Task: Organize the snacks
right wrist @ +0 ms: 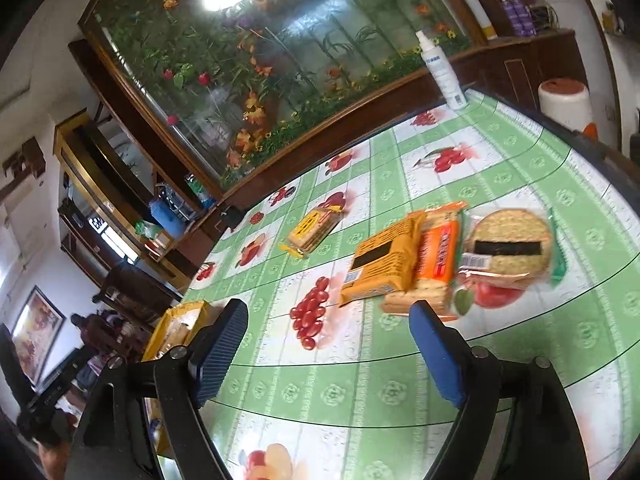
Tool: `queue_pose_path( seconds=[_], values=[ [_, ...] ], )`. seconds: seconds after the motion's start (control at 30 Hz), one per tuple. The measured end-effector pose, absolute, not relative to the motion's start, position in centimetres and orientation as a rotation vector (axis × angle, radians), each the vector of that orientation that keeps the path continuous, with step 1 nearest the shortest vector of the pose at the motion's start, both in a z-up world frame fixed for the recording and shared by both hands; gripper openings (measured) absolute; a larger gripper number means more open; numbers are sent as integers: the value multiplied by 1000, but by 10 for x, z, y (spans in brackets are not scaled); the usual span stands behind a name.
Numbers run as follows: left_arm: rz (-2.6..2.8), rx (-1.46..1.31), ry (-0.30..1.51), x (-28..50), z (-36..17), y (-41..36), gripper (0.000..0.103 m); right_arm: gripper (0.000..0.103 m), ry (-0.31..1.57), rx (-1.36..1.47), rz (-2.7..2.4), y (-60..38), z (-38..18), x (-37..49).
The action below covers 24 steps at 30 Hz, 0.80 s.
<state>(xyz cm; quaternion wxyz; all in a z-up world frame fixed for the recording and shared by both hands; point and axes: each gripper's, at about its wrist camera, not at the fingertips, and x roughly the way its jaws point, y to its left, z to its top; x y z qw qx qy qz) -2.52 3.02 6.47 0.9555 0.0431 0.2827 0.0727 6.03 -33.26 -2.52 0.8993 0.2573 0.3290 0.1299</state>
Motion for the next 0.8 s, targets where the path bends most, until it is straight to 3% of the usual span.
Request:
queue_pose_path(
  seconds=[0.53,0.8],
  values=[
    [40,109,637,7,47,-11,84,88,729,65,230,-322,-25,58],
    [-71,108,680,53,35,-41,84,88,773,44,216,-326,-34,82]
  ],
)
